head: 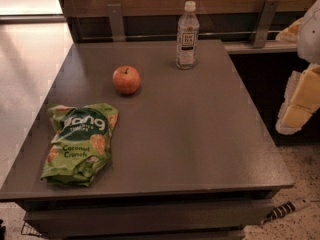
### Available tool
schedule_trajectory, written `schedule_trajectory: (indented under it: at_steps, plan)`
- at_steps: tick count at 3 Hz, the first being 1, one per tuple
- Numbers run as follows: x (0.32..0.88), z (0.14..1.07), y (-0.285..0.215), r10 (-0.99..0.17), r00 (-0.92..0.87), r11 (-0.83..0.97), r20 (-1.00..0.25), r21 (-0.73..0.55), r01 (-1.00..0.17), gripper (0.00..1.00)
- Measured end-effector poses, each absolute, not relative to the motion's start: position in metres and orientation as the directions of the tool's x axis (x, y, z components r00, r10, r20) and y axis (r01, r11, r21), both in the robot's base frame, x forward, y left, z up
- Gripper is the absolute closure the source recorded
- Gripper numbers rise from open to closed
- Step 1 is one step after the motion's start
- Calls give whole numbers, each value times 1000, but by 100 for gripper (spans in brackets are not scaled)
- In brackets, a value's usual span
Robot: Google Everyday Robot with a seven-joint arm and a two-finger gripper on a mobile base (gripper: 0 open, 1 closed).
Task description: Pick blue plastic bottle
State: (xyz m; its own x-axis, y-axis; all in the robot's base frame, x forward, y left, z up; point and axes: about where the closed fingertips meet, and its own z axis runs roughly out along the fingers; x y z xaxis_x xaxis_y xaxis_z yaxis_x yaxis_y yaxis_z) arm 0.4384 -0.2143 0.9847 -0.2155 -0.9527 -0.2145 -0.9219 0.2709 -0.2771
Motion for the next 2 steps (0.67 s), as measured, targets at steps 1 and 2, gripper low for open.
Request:
schedule_trajectory:
  at_steps: [1,2]
  plan:
    - [438,985,-214,-953,-215,271,-215,-277,-922,0]
    - [461,987,-218,-932,-224,309,-285,-300,-902,0]
